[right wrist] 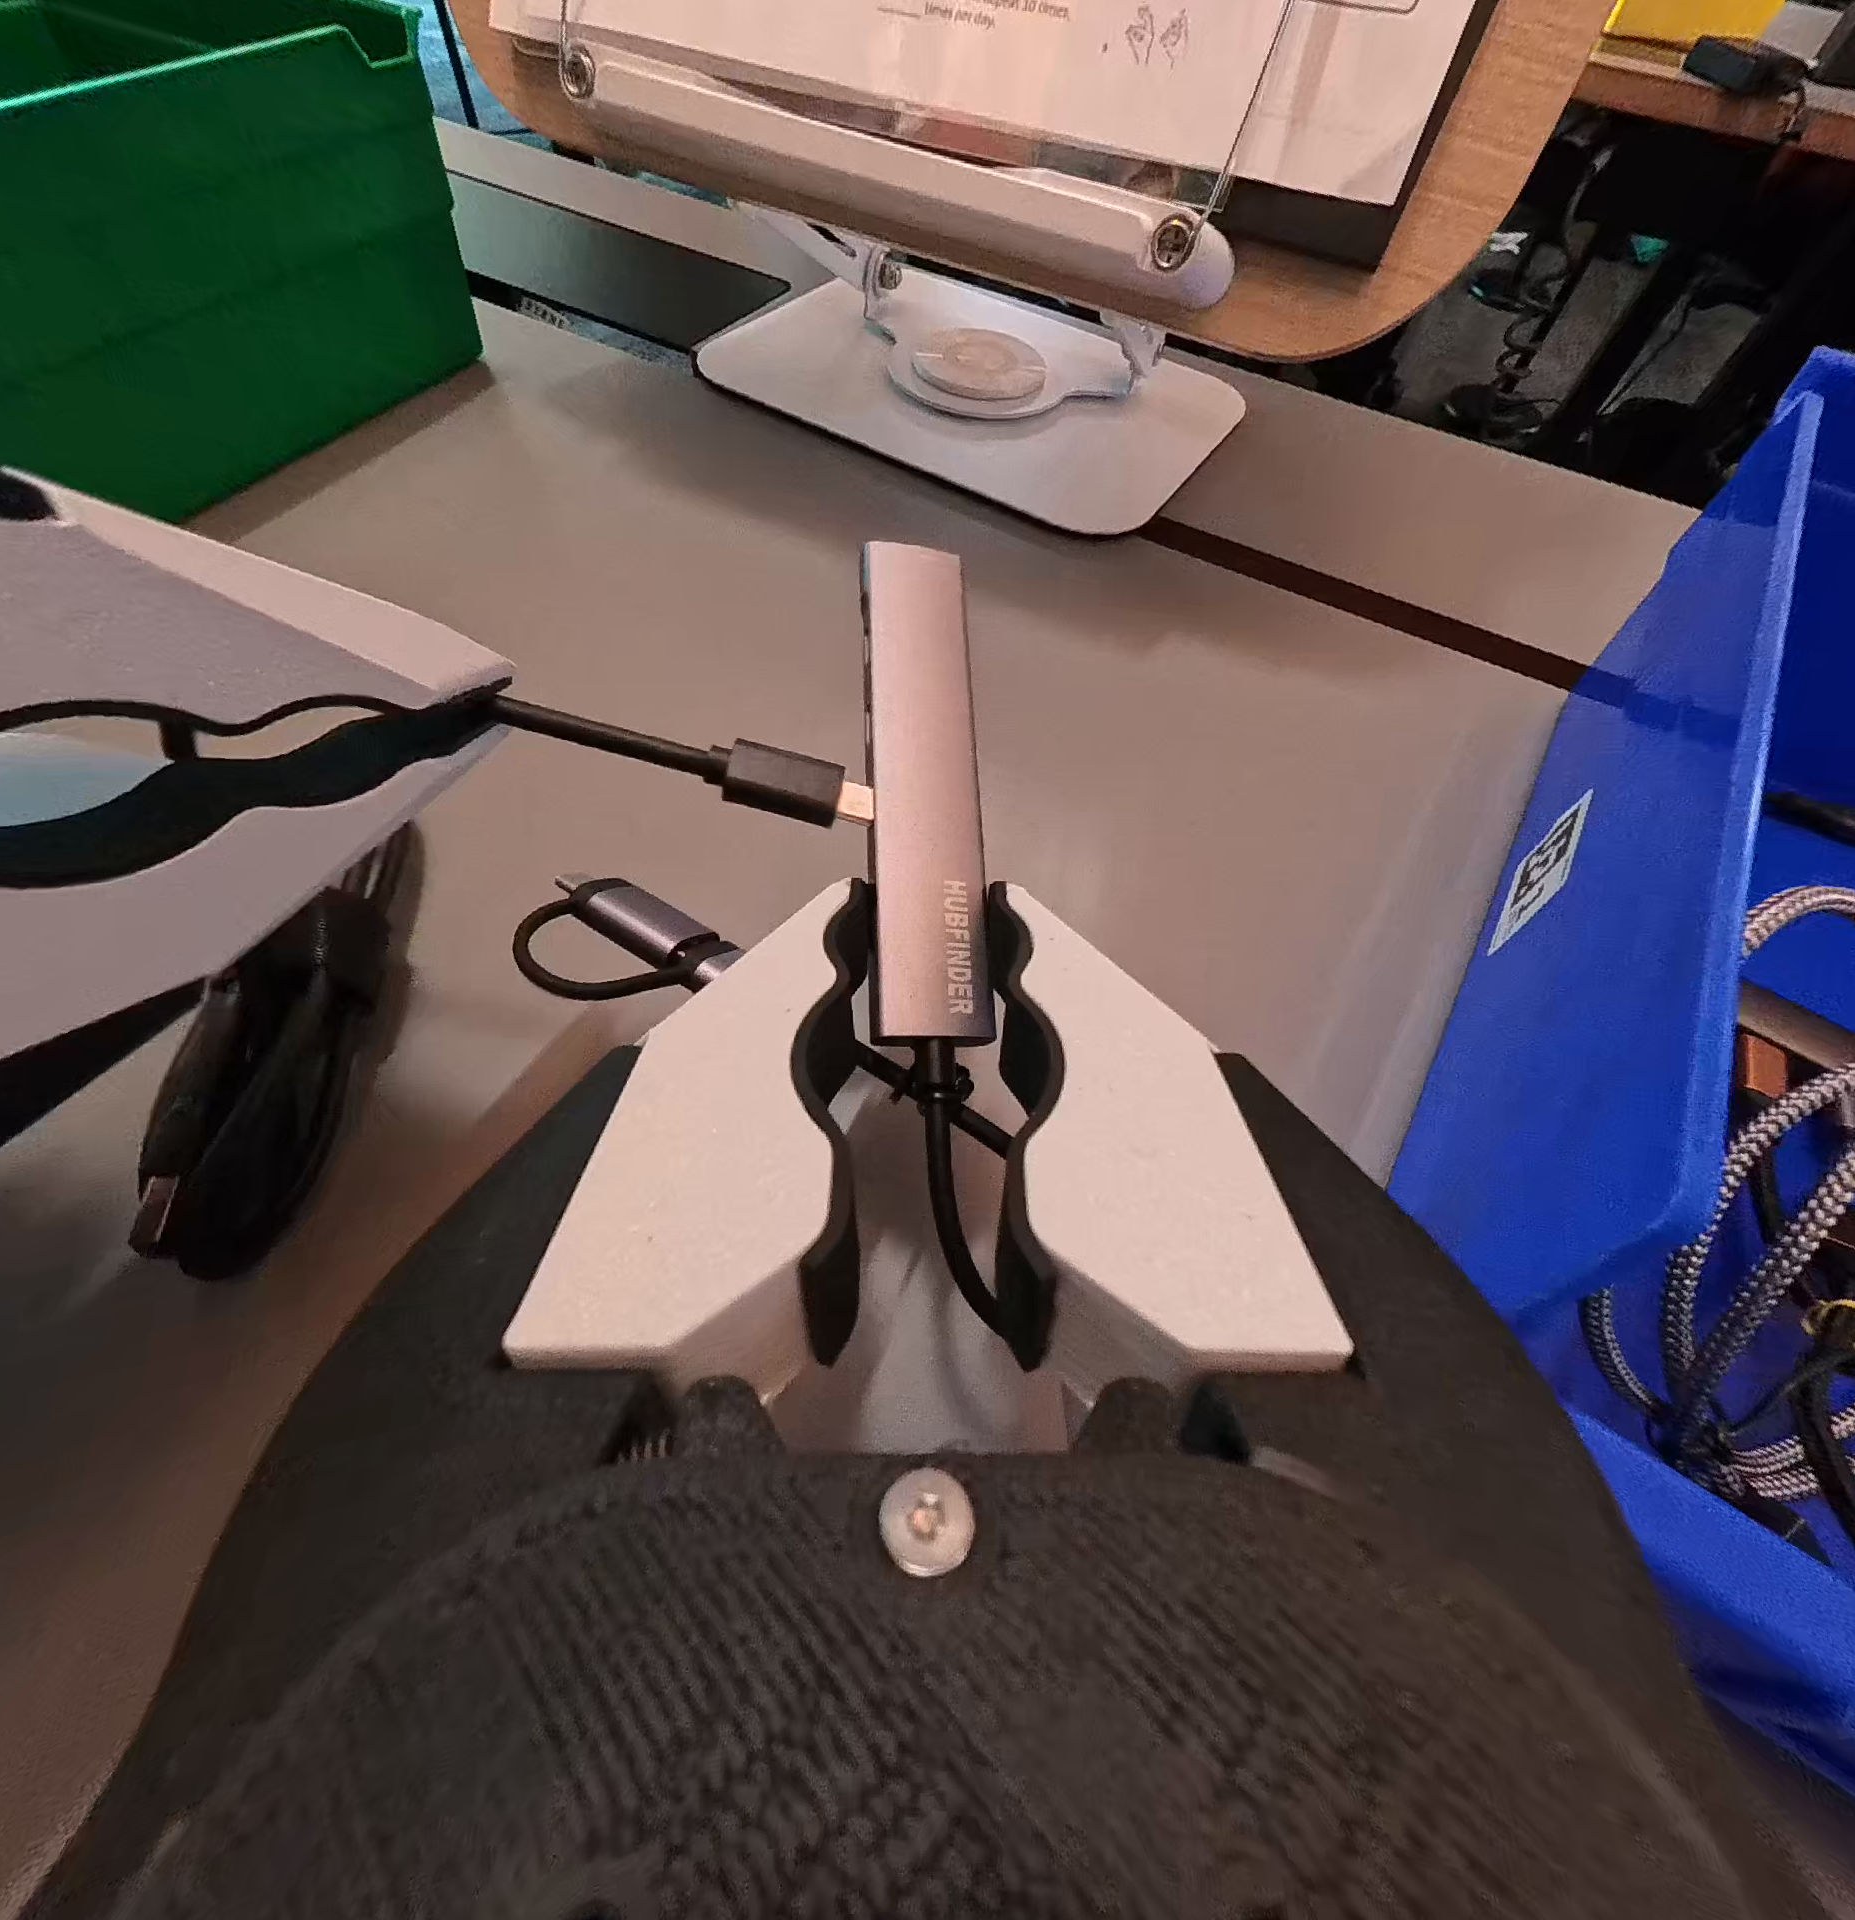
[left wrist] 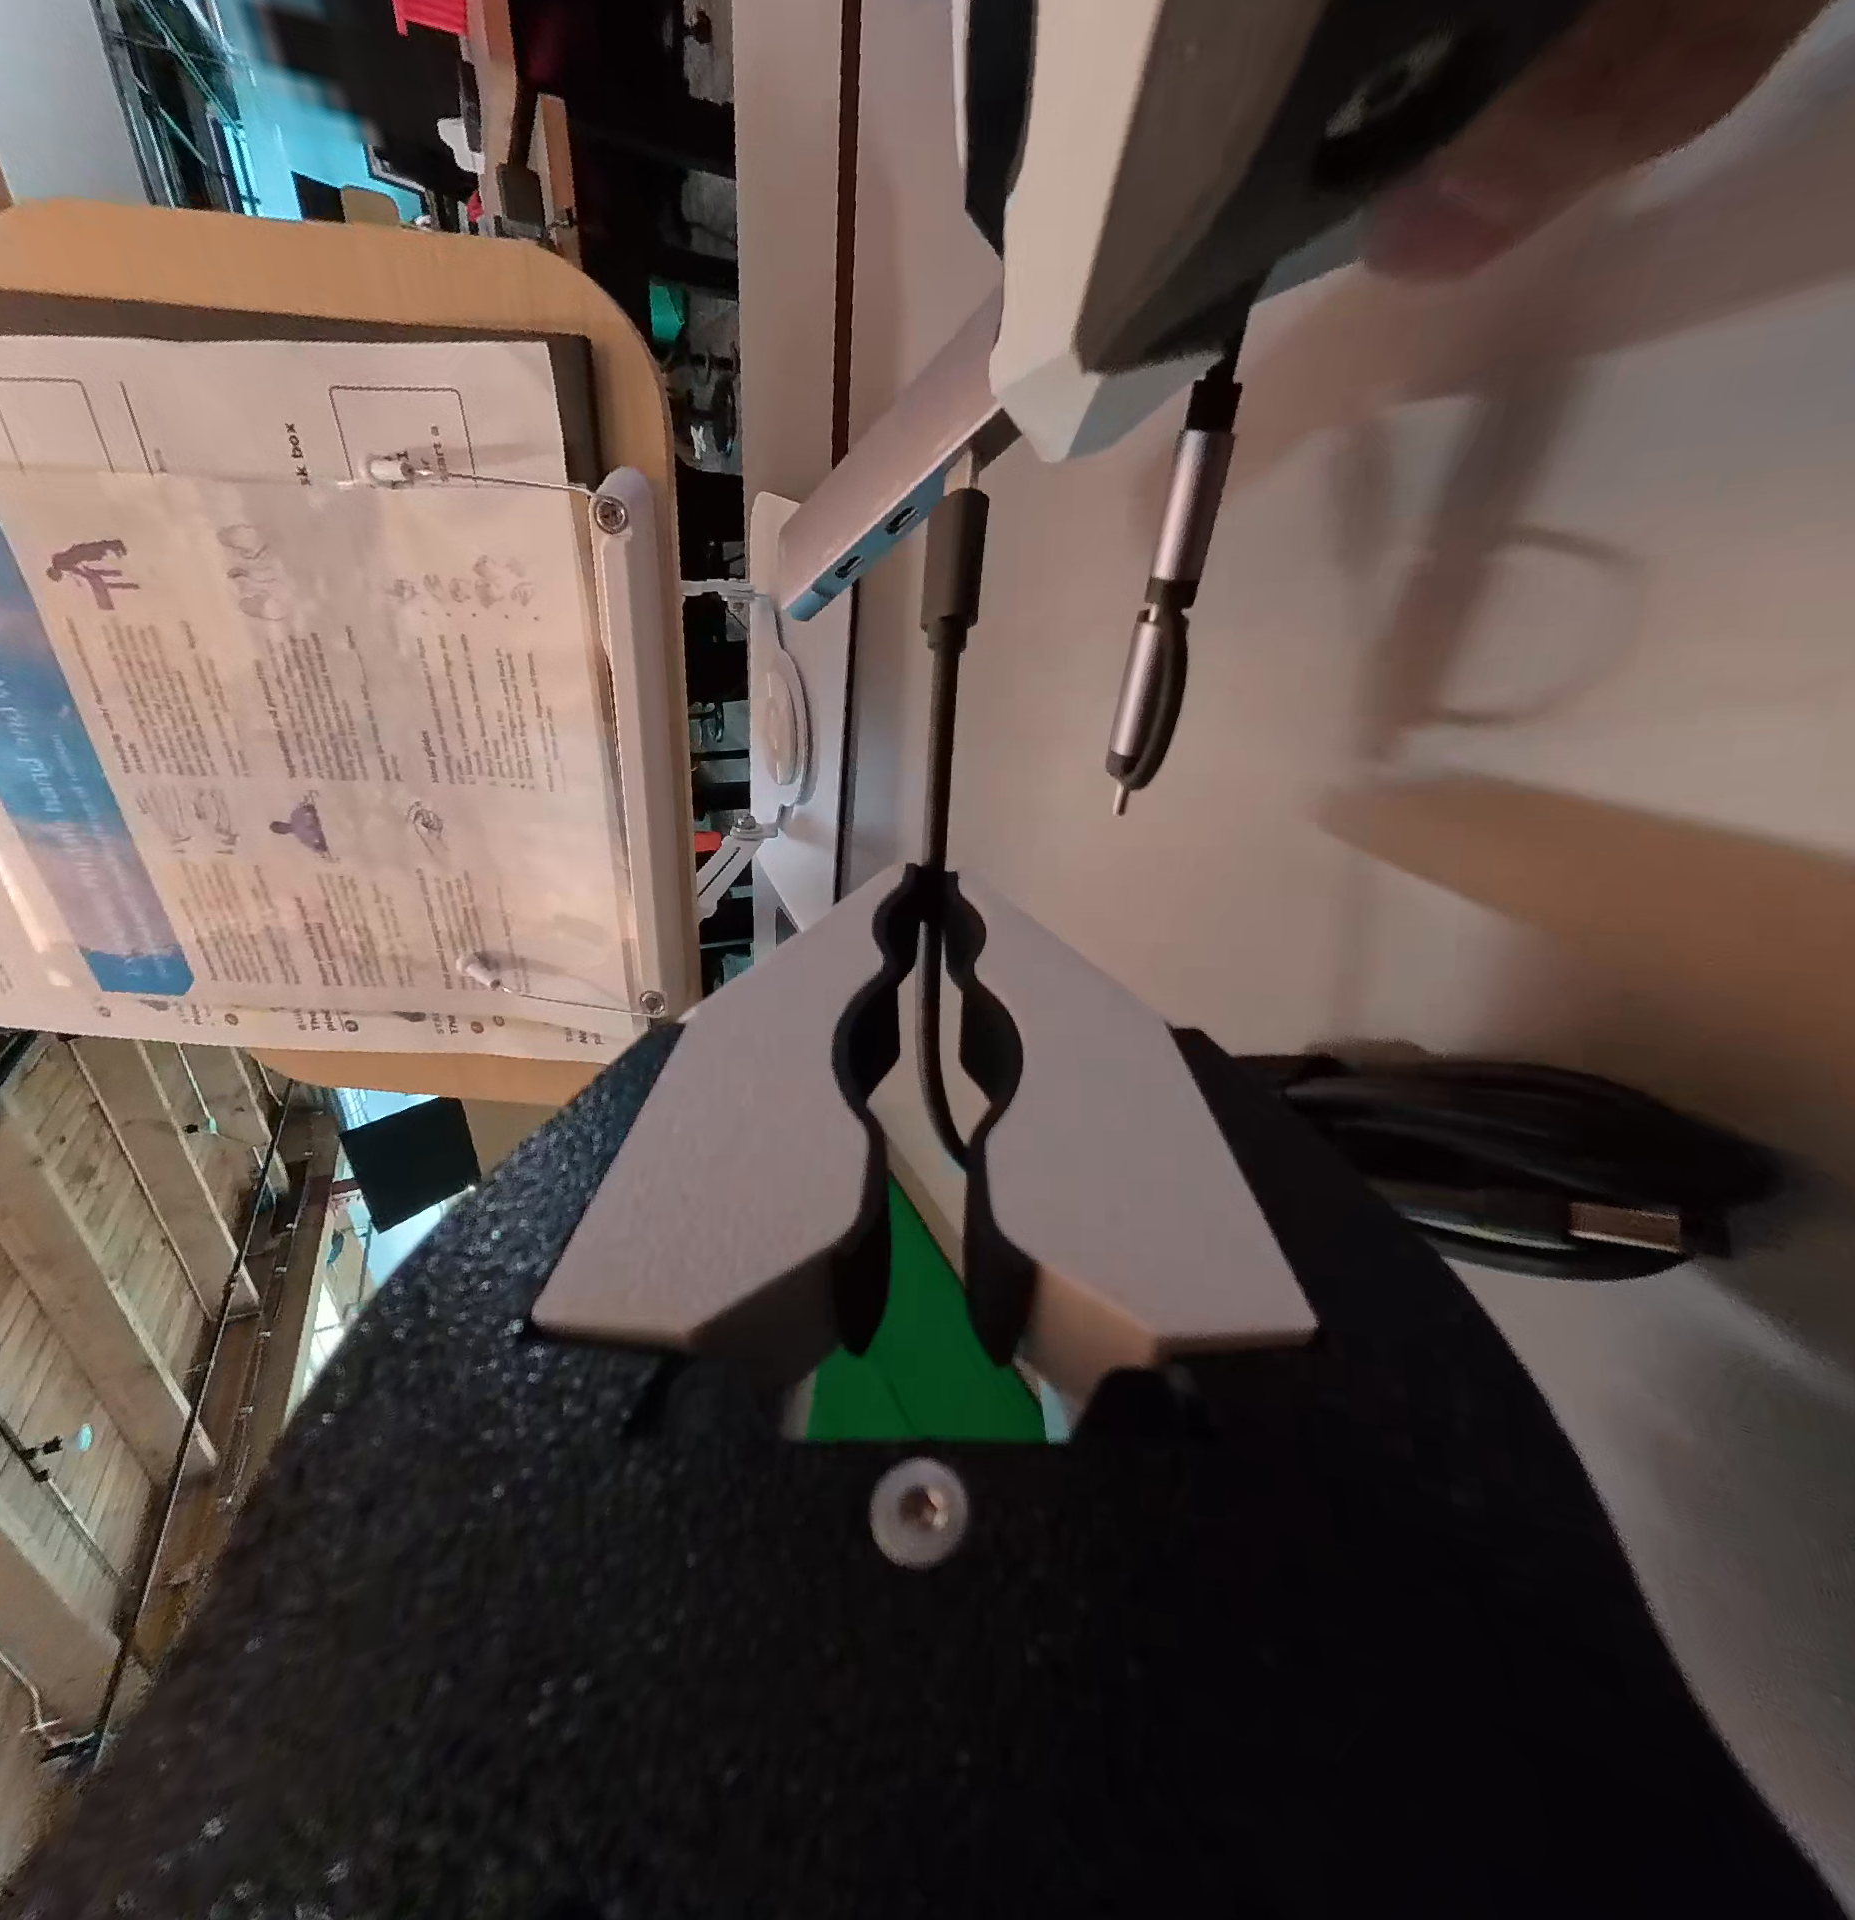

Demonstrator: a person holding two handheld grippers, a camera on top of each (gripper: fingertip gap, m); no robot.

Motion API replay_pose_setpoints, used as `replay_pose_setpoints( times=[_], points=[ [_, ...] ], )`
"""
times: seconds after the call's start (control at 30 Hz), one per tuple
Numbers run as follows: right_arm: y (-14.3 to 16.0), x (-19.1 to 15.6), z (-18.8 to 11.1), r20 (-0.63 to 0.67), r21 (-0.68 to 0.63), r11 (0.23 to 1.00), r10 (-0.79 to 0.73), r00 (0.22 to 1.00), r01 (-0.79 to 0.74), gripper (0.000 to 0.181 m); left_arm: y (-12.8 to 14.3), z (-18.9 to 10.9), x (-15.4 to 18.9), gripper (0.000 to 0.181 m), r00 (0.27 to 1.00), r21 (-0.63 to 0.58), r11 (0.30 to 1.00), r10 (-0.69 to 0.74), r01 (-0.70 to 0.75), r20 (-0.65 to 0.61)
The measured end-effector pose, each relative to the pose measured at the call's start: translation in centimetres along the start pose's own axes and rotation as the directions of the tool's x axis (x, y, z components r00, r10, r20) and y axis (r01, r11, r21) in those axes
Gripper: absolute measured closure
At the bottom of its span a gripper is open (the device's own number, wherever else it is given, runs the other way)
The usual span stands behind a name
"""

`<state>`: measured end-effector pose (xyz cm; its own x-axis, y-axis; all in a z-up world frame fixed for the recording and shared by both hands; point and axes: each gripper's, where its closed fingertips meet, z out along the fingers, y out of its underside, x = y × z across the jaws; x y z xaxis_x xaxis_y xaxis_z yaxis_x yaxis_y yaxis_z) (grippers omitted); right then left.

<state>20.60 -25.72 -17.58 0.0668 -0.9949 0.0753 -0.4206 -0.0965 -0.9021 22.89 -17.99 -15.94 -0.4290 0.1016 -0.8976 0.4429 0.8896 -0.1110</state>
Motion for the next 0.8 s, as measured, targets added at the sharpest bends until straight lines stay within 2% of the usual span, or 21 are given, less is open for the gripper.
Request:
replay_pose_setpoints(
  times=[0.23, 0.33, 0.4, 0.43, 0.5, 0.57, 0.6, 0.67, 0.8],
  points=[
    [0.1, 0.1, 0.1, -0.02, -0.003, 1.0, -0.015, 1.0, 0.015, 0.161, -1.0, -0.6, 0.5, 0.18, 1.0, 0.02, 1.0, 0.016, -0.016, 0.008],
    [0.0, 0.5, 0.1, -0.033, 0.009, 1.0, -0.026, 0.999, 0.026, 0.16, -1.1, 0.0, 1.3, 0.18, 0.995, 0.072, 0.996, -0.049, 0.055, -0.083],
    [-0.4, 0.7, -0.2, -0.036, 0.03, 0.999, -0.022, 0.999, 0.023, 0.16, -1.7, -0.2, 1.4, 0.174, 0.973, 0.149, 0.974, -0.141, 0.169, -0.183],
    [-0.6, 0.8, -0.3, -0.037, 0.041, 0.999, -0.019, 0.999, 0.021, 0.16, -2.2, -0.5, 1.4, 0.168, 0.945, 0.189, 0.949, -0.198, 0.251, -0.26],
    [-1.1, 0.8, -0.6, -0.04, 0.063, 0.998, -0.021, 0.999, 0.024, 0.16, -3.0, -1.5, 1.5, 0.157, 0.845, 0.223, 0.875, -0.302, 0.429, -0.442],
    [-1.3, 0.6, -0.7, -0.023, 0.074, 0.997, -0.007, 1.0, 0.009, 0.16, -3.9, -2.6, 0.9, 0.143, 0.729, 0.242, 0.777, -0.364, 0.581, -0.579],
    [-1.3, 0.4, -0.7, -0.015, 0.074, 0.997, -0.008, 1.0, 0.009, 0.16, -4.2, -3.0, 0.3, 0.143, 0.684, 0.253, 0.725, -0.389, 0.641, -0.617],
    [-1.2, -0.1, -0.6, 0.0, 0.064, 0.998, -0.023, 1.0, 0.023, 0.16, -4.0, -2.9, -0.9, 0.142, 0.652, 0.26, 0.669, -0.437, 0.696, -0.619],
    [-1.4, -1.4, -0.5, 0.027, 0.07, 0.997, -0.039, 0.999, 0.037, 0.16, -3.1, -1.2, -1.1, 0.141, 0.74, 0.279, 0.721, -0.463, 0.635, -0.488]
  ],
)
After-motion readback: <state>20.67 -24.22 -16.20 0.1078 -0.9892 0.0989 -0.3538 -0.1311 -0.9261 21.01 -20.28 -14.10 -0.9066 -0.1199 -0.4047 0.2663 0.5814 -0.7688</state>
